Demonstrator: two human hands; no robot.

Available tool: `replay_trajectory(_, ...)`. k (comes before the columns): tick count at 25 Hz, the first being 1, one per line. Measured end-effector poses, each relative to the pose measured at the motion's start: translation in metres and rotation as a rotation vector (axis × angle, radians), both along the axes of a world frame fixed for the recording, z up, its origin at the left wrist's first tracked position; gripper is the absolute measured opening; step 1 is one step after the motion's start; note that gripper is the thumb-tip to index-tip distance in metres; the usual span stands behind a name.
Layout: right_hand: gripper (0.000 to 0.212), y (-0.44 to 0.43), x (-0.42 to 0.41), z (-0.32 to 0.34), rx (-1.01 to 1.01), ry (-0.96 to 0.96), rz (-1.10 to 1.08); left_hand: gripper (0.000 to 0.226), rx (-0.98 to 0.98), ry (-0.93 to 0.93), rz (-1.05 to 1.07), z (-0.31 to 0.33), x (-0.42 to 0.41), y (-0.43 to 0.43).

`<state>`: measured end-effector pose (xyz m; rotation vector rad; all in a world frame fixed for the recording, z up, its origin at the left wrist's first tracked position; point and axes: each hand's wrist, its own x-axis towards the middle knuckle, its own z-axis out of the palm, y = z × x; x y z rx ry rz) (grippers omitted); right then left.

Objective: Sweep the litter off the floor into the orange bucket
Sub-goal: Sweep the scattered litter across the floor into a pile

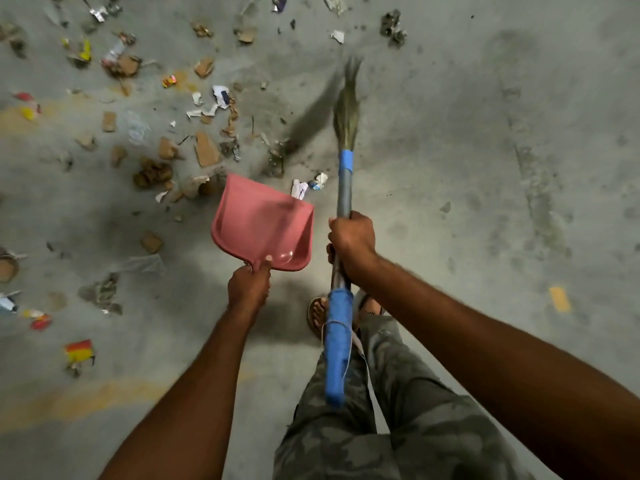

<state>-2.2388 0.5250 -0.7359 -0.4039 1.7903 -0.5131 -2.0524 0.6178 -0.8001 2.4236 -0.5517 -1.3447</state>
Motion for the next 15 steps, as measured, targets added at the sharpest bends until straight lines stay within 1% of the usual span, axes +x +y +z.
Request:
replay_trajectory(2,0.009,0.036,0.008,-0.007,0.087,0.04,-0.082,0.061,0.022,-0.01,-0.016,0.003,0.006,0.017)
replay_trajectory(3,0.01,0.047,0.015,-0.012,0.147,0.051,-0.098,0.061,0.033,-0.006,-0.019,0.003,0.009,0.027)
replay_trajectory(5,0.009,0.05,0.035,-0.026,0.256,0.006,-0.073,0.057,0.048,-0.005,-0.013,0.002,0.018,0.044)
replay_trajectory(6,0.008,0.043,0.047,-0.031,0.274,-0.041,-0.035,0.055,0.055,-0.013,-0.012,-0.001,0.025,0.053)
replay_trajectory(8,0.009,0.018,0.07,-0.037,0.248,-0.104,0.106,0.057,0.059,-0.037,0.006,-0.009,0.041,0.068)
replay_trajectory(11,0.02,-0.025,0.093,-0.026,0.13,-0.188,0.275,0.055,0.059,-0.038,0.097,-0.01,0.058,0.082)
replay_trajectory(13,0.02,-0.037,0.103,-0.014,0.045,-0.198,0.318,0.051,0.042,-0.036,0.159,-0.005,0.062,0.086)
replay_trajectory(15,0.016,-0.034,0.11,0.001,-0.029,-0.18,0.292,0.051,0.022,-0.032,0.193,0.002,0.062,0.089)
